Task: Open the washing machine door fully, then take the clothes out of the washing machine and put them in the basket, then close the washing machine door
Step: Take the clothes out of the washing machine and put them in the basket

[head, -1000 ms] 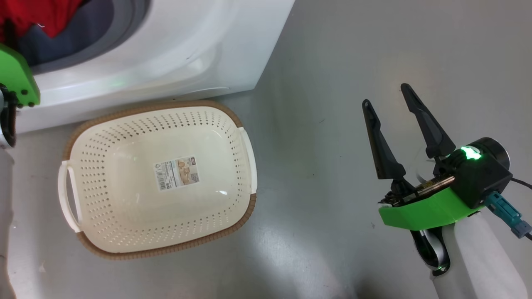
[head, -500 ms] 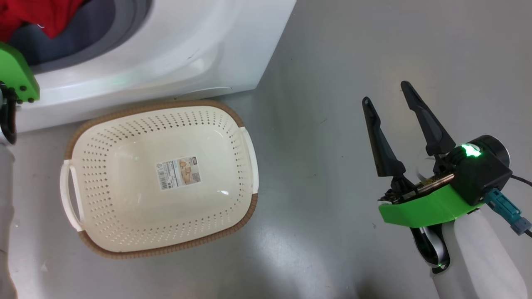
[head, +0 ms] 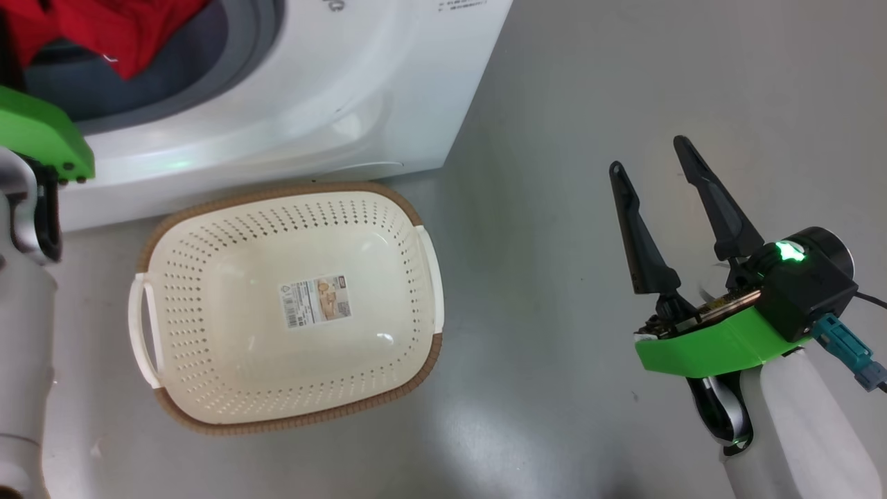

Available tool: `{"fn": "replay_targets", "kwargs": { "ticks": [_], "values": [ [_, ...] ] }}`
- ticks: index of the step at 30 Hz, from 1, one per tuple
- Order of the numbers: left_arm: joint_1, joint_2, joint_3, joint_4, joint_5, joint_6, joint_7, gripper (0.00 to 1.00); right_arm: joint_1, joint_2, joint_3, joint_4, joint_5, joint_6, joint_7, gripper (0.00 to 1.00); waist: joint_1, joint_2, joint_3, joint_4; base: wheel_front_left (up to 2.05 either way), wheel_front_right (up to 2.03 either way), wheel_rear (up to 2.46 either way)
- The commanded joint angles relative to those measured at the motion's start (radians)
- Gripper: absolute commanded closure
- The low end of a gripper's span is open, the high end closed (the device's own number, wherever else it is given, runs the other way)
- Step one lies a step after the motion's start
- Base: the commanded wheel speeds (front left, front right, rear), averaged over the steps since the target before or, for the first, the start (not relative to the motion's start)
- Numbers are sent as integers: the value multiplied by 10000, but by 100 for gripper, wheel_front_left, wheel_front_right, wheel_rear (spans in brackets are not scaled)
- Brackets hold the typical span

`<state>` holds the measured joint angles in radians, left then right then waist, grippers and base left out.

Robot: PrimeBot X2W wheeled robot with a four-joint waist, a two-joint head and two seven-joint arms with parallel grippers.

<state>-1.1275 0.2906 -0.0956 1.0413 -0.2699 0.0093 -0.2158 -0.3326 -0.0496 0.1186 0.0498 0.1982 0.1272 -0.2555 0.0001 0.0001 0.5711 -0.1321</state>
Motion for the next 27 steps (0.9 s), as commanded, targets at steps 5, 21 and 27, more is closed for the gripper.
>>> {"fn": "replay_targets", "kwargs": {
  "ticks": [5,21,27],
  "values": [
    [1060,417,312,-1178,-241,-219,-409,100,230,-6,117,-147,179,35,-63,0,-1,-1,-609,207,0,0,0],
    [4573,-284,876,-5141,-379,-156,-458,100,716,-6,-65,-34,66,35,-63,0,-1,-1,-2056,667,0,0,0],
    [5599,-617,848,-5835,-594,-209,-458,100,1007,-6,-23,55,56,35,-63,0,-1,-1,-2669,748,0,0,0]
  ]
}}
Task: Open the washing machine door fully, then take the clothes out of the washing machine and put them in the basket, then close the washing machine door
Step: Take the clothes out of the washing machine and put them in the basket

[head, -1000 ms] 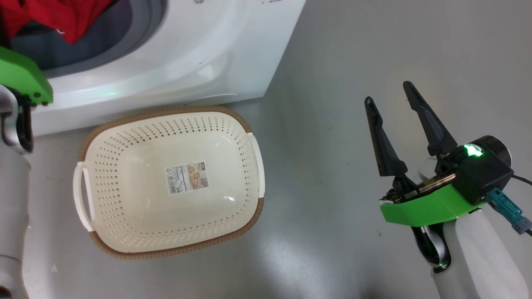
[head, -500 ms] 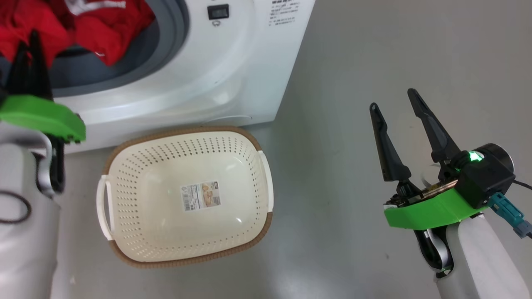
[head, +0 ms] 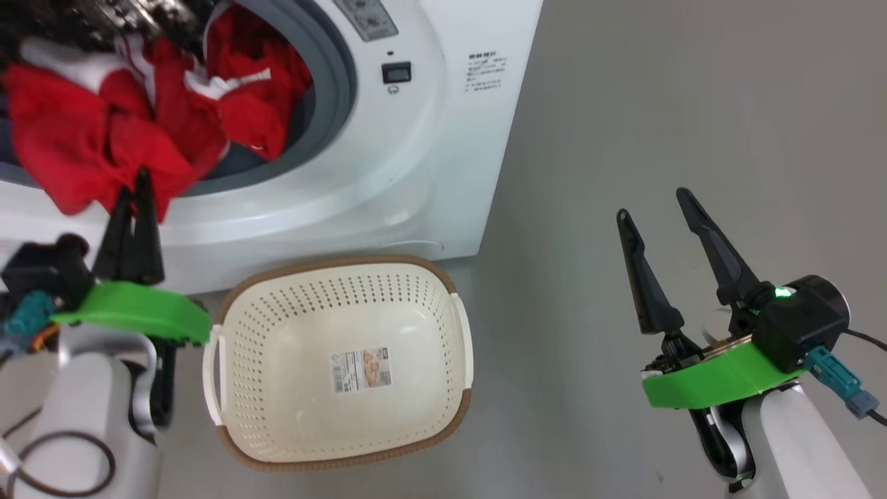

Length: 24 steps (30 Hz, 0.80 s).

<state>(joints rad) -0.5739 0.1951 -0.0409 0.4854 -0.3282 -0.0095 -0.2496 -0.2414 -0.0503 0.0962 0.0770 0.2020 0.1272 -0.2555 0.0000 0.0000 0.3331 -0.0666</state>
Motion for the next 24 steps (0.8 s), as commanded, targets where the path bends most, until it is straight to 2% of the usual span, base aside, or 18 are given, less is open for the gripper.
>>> {"fn": "replay_targets", "kwargs": {
  "ticks": [1,7,13,20,24],
  "values": [
    [220,307,279,-388,-56,-71,-121,100,140,1,198,-211,16,35,-63,0,0,0,-382,95,0,0,0],
    [1076,222,218,-1150,-239,-129,-39,100,403,1,146,-185,-1,35,-63,0,0,0,-874,87,0,0,0],
    [1943,82,212,-2117,-402,22,114,100,632,1,86,-198,1,35,-63,0,0,0,-1322,35,0,0,0],
    [3062,-124,137,-3750,-508,441,562,100,855,1,47,-220,11,35,-63,0,0,0,-1620,-27,0,0,0],
    [3293,-163,42,-4177,-489,541,703,100,901,1,-12,-281,-30,35,-63,0,0,0,-1613,-34,0,0,0]
  ]
}}
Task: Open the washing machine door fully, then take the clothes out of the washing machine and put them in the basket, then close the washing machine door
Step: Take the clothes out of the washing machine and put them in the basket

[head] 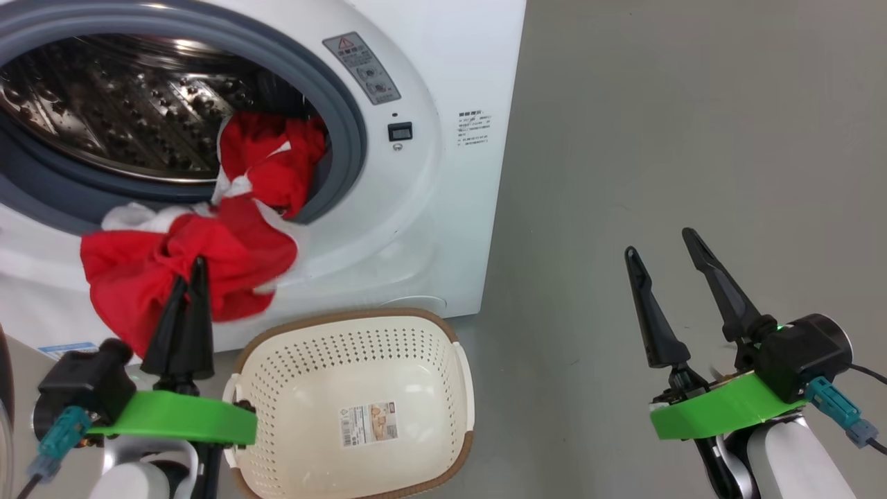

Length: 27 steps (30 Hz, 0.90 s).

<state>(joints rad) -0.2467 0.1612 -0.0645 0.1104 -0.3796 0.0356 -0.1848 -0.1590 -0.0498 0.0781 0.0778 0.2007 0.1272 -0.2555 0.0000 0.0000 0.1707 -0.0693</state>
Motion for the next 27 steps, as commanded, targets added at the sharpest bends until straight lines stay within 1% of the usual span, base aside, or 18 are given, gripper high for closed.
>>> {"fn": "replay_targets", "kwargs": {
  "ticks": [1,7,11,14,21,27],
  "values": [
    [22,176,278,-426,25,90,55,100,77,-5,169,-288,-16,35,-63,0,0,0,11,-8,0,0,0],
    [243,-32,81,-863,-126,143,283,100,40,-5,143,-402,-24,35,-63,0,0,0,247,-56,0,0,0],
    [215,-124,-29,-540,-268,87,402,100,-57,-5,156,-456,-18,35,-63,0,0,0,563,-93,0,0,0],
    [28,-213,-123,37,-402,-34,392,100,-155,-5,172,-463,-22,35,-63,0,0,0,830,-105,0,0,0],
    [-657,-441,-503,1684,-401,-89,499,100,-468,-5,233,-530,-42,35,-63,0,0,0,1606,-159,0,0,0],
    [-1527,-548,-730,3246,-347,-210,298,100,-794,-5,303,-589,-34,35,-63,0,0,0,2369,-276,0,0,0]
  ]
}}
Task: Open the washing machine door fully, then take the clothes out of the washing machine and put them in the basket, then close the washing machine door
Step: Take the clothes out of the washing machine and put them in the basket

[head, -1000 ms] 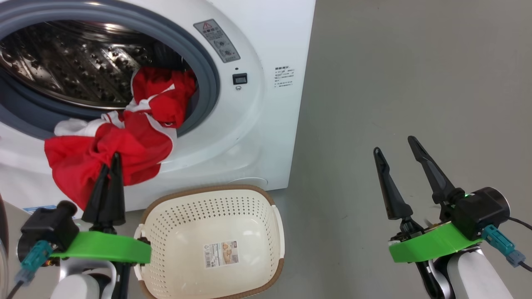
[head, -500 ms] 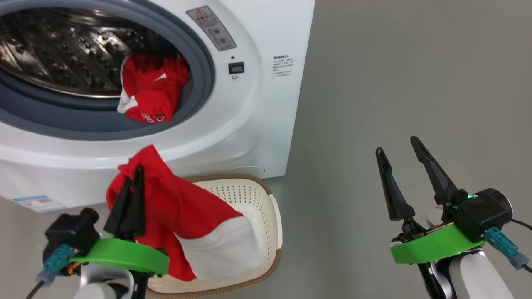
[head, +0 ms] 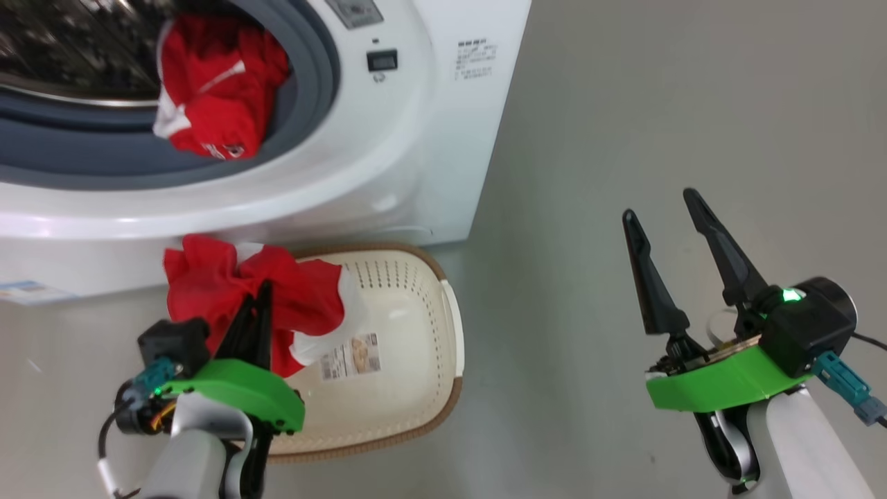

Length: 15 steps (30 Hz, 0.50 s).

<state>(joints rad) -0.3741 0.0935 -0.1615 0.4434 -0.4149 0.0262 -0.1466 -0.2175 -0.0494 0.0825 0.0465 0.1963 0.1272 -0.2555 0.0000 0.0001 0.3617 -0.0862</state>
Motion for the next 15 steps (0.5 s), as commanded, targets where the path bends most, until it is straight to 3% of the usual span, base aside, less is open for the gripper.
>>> {"fn": "replay_targets", "kwargs": {
  "ticks": [1,9,15],
  "values": [
    [-405,121,201,204,5,-165,-92,100,-266,-8,282,-285,23,35,-63,0,0,-1,587,-137,0,0,0],
    [-1839,136,4,2530,221,-166,-309,100,-688,-8,499,-332,108,35,-63,0,0,-1,1646,-309,0,0,0],
    [-2871,93,-72,4385,120,-399,-268,100,-1009,-8,616,-361,116,35,-63,0,0,-1,2302,-394,0,0,0]
  ]
}}
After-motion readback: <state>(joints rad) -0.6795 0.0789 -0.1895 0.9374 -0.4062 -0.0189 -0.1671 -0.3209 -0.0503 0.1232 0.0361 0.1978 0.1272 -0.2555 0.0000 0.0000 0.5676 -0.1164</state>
